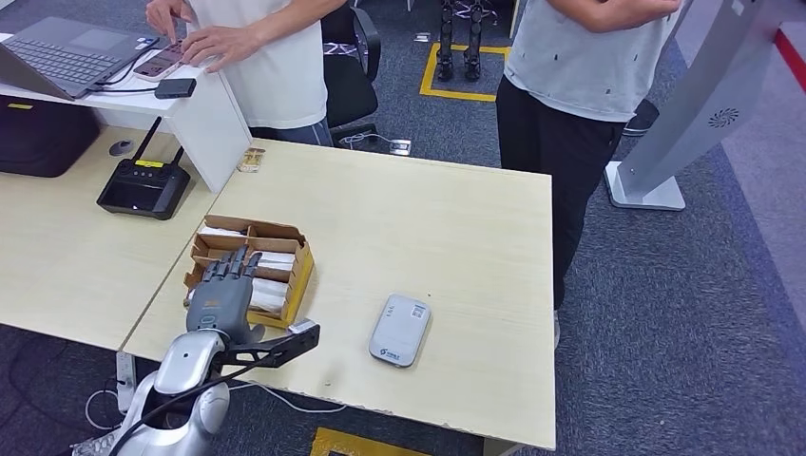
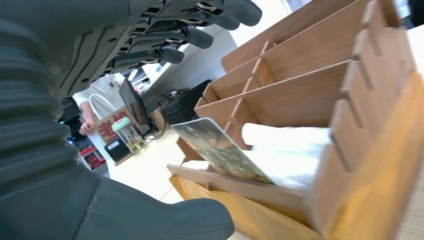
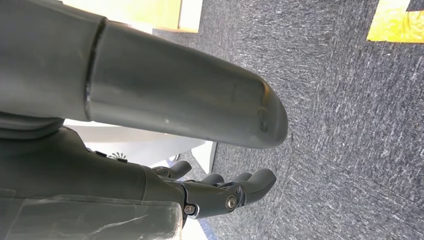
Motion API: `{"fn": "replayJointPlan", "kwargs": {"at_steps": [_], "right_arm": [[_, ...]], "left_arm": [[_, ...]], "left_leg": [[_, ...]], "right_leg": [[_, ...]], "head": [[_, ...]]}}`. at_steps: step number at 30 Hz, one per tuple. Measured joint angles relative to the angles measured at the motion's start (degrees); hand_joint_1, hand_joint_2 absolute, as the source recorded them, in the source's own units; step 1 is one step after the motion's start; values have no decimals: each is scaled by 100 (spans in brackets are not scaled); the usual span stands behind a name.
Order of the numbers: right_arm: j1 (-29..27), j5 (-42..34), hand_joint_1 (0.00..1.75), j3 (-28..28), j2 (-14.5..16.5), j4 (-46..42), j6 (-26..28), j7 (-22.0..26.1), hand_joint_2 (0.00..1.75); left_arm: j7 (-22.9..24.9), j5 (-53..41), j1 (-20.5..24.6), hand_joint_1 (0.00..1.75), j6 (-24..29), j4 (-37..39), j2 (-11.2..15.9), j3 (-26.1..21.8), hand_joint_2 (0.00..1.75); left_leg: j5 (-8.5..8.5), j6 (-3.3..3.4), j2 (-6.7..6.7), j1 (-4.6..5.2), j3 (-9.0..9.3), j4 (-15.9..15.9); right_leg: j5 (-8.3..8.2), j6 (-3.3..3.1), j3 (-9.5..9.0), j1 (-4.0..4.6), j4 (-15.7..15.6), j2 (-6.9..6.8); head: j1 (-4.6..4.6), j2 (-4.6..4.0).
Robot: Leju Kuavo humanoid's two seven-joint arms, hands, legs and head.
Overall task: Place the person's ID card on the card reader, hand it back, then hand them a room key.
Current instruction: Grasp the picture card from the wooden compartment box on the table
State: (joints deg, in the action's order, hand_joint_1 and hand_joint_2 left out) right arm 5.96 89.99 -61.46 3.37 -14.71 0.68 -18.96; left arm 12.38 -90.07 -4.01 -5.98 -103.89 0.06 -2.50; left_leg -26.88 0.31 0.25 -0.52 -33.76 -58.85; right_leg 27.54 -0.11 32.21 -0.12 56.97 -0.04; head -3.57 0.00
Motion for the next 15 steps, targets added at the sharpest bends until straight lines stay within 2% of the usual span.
{"fn": "replayJointPlan", "kwargs": {"at_steps": [8, 15], "right_arm": [[0, 0, 0, 27, 0, 0, 0, -10, 0], [-1, -2, 0, 28, 0, 0, 0, -28, 0]], "left_arm": [[-4, 0, 19, 0, 16, 56, -82, 28, 175], [136, 0, 6, 0, 14, 78, -36, 57, 175]], "left_leg": [[0, 0, 0, 0, 0, 0], [0, 0, 0, 0, -1, 0]], "right_leg": [[0, 0, 0, 0, 0, 0], [0, 0, -1, 0, 0, 0]], "head": [[1, 0], [1, 0]]}}
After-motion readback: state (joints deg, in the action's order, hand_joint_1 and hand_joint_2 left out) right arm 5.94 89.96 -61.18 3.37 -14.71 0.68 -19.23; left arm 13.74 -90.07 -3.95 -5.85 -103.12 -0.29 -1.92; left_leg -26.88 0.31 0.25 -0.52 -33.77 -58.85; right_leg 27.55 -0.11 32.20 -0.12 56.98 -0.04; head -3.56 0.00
